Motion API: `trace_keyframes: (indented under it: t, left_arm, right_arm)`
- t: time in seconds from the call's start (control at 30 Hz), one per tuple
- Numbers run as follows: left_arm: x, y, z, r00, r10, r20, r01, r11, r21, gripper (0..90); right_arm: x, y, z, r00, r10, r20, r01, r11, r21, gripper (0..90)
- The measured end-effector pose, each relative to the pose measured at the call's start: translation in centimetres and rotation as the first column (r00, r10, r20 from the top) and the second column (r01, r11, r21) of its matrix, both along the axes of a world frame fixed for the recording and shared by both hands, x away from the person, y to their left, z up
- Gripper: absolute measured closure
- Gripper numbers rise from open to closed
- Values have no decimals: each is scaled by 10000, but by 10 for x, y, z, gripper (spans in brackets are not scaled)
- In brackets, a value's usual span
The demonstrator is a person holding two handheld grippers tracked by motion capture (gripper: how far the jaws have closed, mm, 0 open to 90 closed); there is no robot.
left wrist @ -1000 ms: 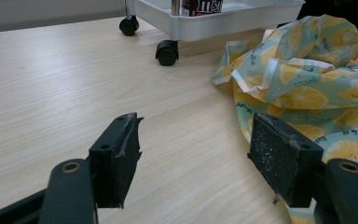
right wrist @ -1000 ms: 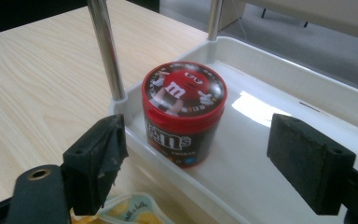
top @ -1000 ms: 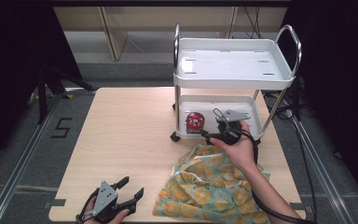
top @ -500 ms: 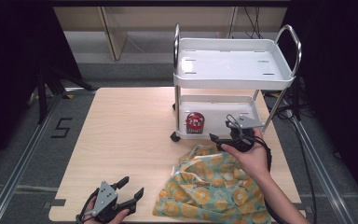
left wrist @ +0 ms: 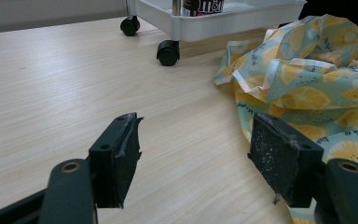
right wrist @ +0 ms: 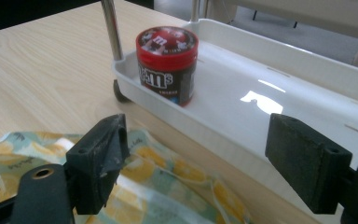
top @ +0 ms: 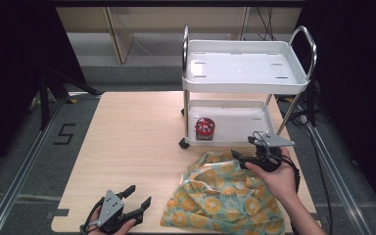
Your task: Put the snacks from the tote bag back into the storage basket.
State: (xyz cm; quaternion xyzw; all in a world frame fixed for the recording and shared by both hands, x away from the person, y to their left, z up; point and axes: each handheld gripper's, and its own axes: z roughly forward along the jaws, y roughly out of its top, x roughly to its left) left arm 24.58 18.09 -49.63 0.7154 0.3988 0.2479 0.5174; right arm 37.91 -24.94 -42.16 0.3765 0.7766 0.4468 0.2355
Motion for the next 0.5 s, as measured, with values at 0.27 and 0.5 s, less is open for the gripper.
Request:
trace_keyframes:
  t: [0.27, 0.5]
  left_arm:
    - [0, 0, 0, 10000, 23, 0, -23, 10000, -22, 326]
    - [0, 0, 0, 10000, 13, 2, -13, 10000, 6, 326]
  right_arm:
    - [-16, -9, -11, 9991, -194, -375, 205, 9994, 294, 221]
    - [-28, -16, -20, 9992, -156, -381, 175, 9986, 502, 227]
